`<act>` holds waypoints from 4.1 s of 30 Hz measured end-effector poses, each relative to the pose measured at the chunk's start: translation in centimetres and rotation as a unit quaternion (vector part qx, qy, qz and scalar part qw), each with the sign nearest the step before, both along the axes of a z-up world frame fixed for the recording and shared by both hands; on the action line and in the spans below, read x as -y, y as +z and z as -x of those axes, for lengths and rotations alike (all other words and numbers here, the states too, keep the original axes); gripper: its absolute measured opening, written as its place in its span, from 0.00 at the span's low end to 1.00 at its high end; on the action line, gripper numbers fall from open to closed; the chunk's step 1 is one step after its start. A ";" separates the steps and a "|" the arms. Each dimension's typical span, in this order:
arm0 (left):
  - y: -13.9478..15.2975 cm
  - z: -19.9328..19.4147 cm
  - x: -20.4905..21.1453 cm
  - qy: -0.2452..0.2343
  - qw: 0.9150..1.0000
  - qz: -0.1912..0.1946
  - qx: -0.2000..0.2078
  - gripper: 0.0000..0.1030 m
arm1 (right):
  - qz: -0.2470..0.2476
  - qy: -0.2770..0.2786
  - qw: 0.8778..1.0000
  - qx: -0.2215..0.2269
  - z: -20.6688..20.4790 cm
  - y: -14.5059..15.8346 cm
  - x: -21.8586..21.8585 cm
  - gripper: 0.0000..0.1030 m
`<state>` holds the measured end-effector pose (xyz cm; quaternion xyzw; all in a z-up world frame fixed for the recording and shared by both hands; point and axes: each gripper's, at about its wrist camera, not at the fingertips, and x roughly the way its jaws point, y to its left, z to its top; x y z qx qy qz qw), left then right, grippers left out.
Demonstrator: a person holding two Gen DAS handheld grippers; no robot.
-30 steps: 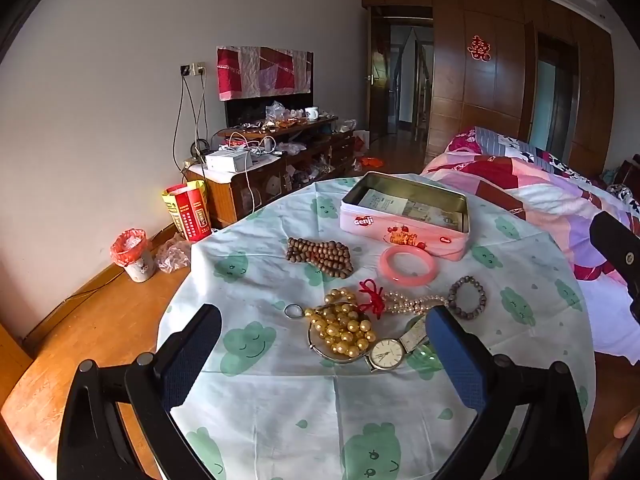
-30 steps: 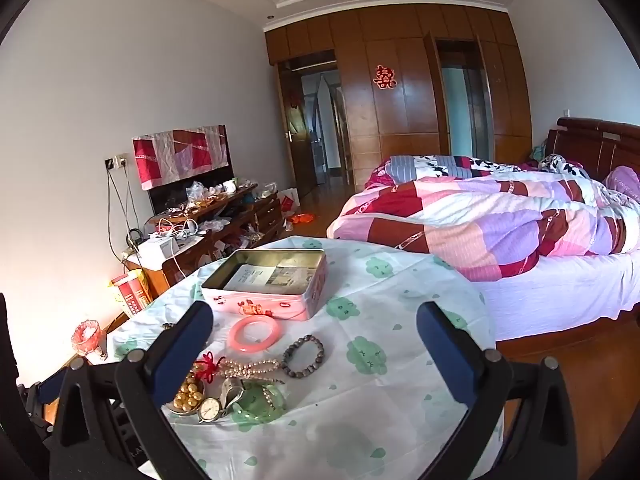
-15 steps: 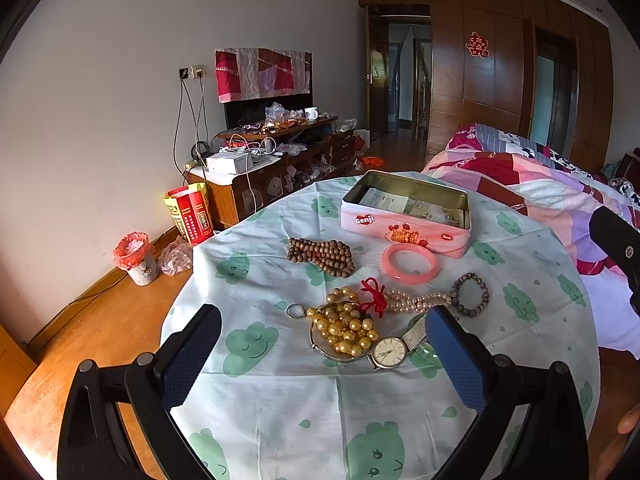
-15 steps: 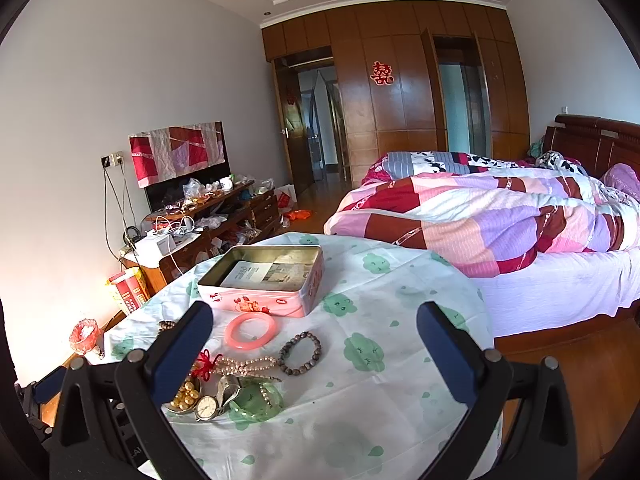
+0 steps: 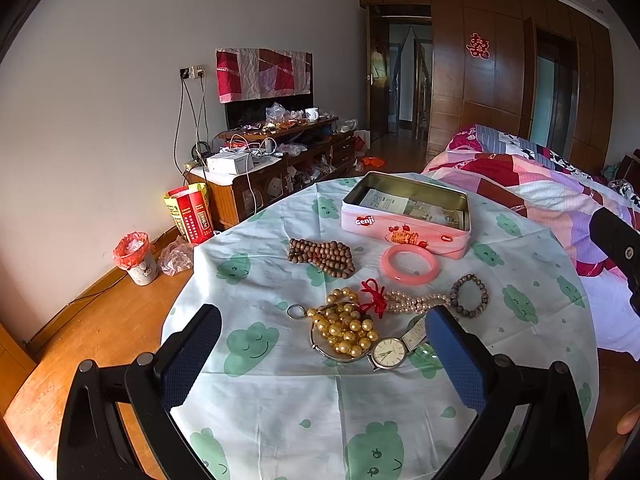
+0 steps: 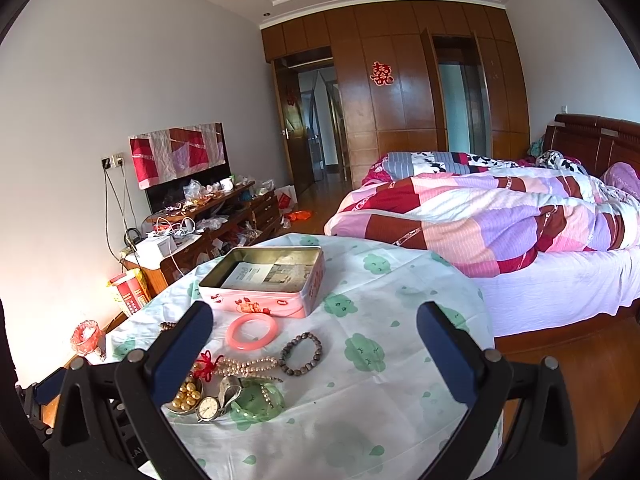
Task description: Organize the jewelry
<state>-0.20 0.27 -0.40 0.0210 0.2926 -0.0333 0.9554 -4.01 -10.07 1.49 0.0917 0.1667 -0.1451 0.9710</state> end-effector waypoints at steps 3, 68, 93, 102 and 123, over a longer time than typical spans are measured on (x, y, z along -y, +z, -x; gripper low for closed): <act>0.0 0.0 0.0 0.000 1.000 -0.001 0.000 0.99 | -0.001 0.000 1.000 0.000 0.0 0.0 0.0 1.00; -4.0 -3.1 -5.0 0.009 0.998 0.011 -0.054 0.98 | -0.061 0.067 0.991 -0.096 -3.2 -5.4 2.9 0.58; -5.4 -11.2 -7.0 -0.015 0.997 0.011 -0.071 0.96 | -0.060 0.110 0.959 -0.253 -15.7 -11.0 3.5 0.40; -4.5 -17.2 -5.6 -0.099 0.988 0.060 -0.106 0.96 | -0.085 0.147 0.961 -0.221 -15.2 -10.4 4.9 0.12; -7.6 -22.2 -1.9 -0.082 0.983 0.047 -0.161 0.46 | -0.097 0.152 0.976 -0.122 -15.9 -5.5 5.3 0.13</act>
